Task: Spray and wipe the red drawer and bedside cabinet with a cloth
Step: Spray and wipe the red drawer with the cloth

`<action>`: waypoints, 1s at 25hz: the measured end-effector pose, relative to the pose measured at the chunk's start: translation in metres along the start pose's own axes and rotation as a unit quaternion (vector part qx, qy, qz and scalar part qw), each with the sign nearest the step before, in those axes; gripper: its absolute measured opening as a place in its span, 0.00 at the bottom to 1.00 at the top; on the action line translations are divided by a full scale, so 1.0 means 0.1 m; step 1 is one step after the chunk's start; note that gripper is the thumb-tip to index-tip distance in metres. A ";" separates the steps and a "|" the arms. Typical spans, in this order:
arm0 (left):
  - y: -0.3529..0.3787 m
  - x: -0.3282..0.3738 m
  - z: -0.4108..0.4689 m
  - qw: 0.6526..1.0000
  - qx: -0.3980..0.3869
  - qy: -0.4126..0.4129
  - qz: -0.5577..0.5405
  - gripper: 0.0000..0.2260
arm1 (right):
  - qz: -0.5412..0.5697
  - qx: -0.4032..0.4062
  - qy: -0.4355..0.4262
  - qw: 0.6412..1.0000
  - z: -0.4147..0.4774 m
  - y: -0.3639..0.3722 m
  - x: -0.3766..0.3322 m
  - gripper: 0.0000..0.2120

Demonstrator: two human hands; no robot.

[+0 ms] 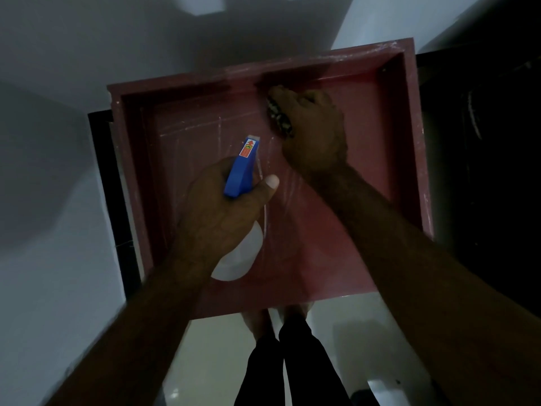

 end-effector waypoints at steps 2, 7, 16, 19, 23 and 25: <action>-0.02 0.01 -0.01 1.000 0.002 0.005 -0.001 0.19 | 0.007 0.017 0.027 0.999 -0.05 -0.08 0.19 0.30; -0.06 0.00 -0.05 1.000 0.007 0.013 0.007 0.17 | 0.014 0.005 0.058 0.998 -0.19 -0.03 0.08 0.34; -0.08 -0.05 -0.13 1.000 0.001 0.020 0.001 0.19 | 0.038 0.068 0.085 0.993 -0.32 -0.12 0.25 0.27; -0.08 -0.06 -0.12 1.000 -0.001 0.020 0.008 0.19 | 0.020 0.026 0.041 0.999 -0.38 0.02 -0.03 0.31; -0.06 -0.02 -0.17 0.999 -0.004 0.031 -0.008 0.18 | 0.021 0.018 0.010 1.000 -0.46 -0.01 0.07 0.33; -0.07 -0.02 -0.20 0.999 -0.006 0.035 -0.008 0.18 | 0.028 0.037 0.065 0.997 -0.51 -0.07 0.27 0.31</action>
Point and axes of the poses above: each hand's wrist, its own z-axis towards the middle knuckle, its own y-axis out of the palm, x = y × z, the point moved 6 cm from there along z, towards the middle knuckle, and after that the axes turned 1 degree about y, right-handed, at the moved point
